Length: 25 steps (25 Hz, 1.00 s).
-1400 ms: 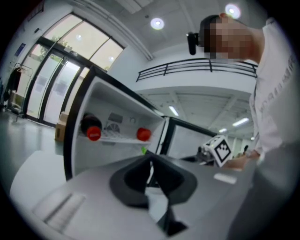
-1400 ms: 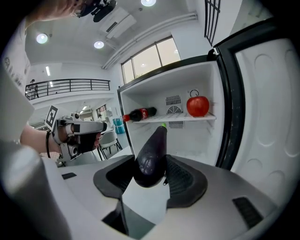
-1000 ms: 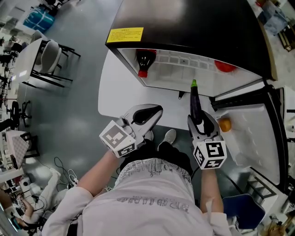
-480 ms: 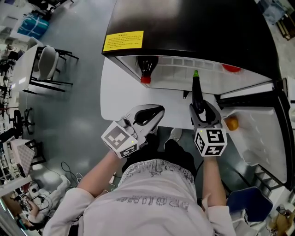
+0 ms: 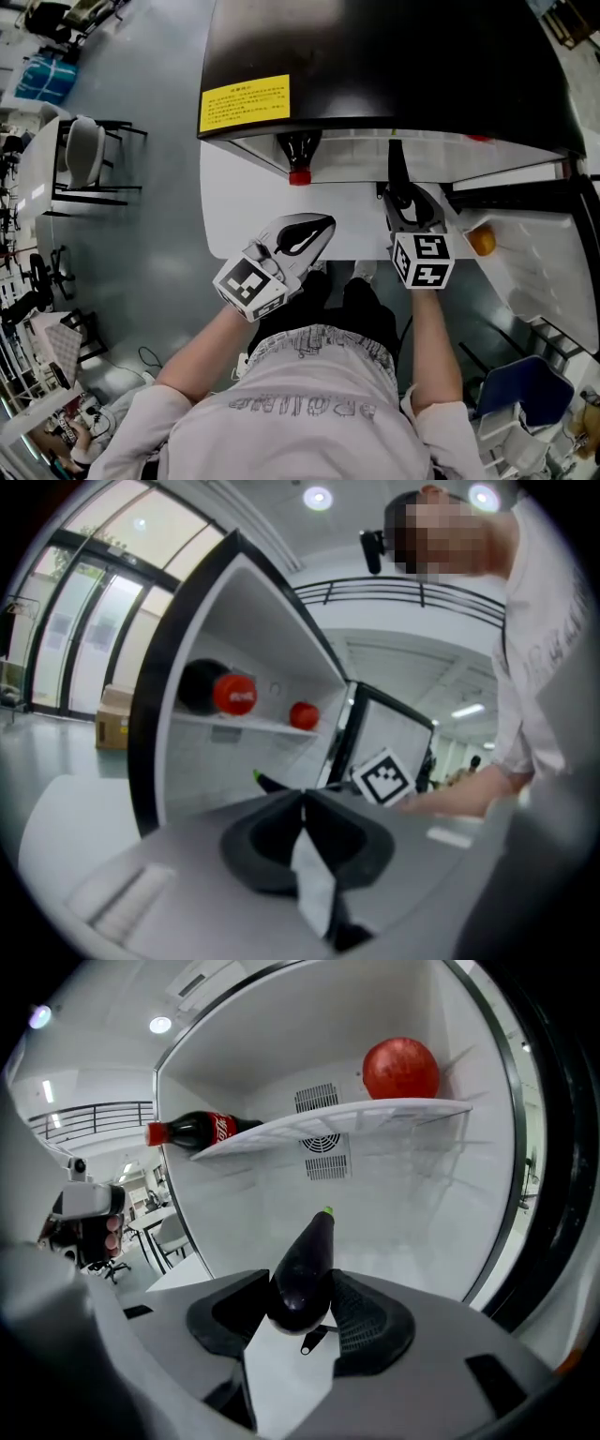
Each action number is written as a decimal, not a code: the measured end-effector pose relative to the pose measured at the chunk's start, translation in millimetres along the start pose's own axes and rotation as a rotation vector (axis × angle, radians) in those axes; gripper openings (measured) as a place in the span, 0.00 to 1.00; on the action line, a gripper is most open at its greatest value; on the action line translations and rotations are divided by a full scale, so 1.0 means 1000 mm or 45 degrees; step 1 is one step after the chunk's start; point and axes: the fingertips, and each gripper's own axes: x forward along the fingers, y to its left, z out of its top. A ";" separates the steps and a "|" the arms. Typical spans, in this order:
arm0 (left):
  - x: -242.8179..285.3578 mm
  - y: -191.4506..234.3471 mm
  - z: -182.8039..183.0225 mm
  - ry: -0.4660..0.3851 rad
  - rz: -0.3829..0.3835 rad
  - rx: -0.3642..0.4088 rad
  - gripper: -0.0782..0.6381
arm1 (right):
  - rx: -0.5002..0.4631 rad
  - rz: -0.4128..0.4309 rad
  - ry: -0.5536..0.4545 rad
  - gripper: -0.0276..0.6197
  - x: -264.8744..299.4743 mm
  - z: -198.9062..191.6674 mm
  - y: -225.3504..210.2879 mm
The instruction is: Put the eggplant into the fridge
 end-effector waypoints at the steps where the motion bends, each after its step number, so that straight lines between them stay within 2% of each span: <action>1: 0.001 0.002 -0.001 0.008 -0.007 0.006 0.13 | -0.003 -0.008 -0.001 0.36 0.005 0.000 0.000; 11: 0.005 0.016 -0.012 0.066 -0.055 0.085 0.12 | 0.018 -0.069 -0.047 0.36 0.043 0.002 -0.005; 25: 0.009 0.027 -0.023 0.104 -0.024 0.109 0.12 | -0.057 -0.065 -0.032 0.36 0.093 -0.004 -0.014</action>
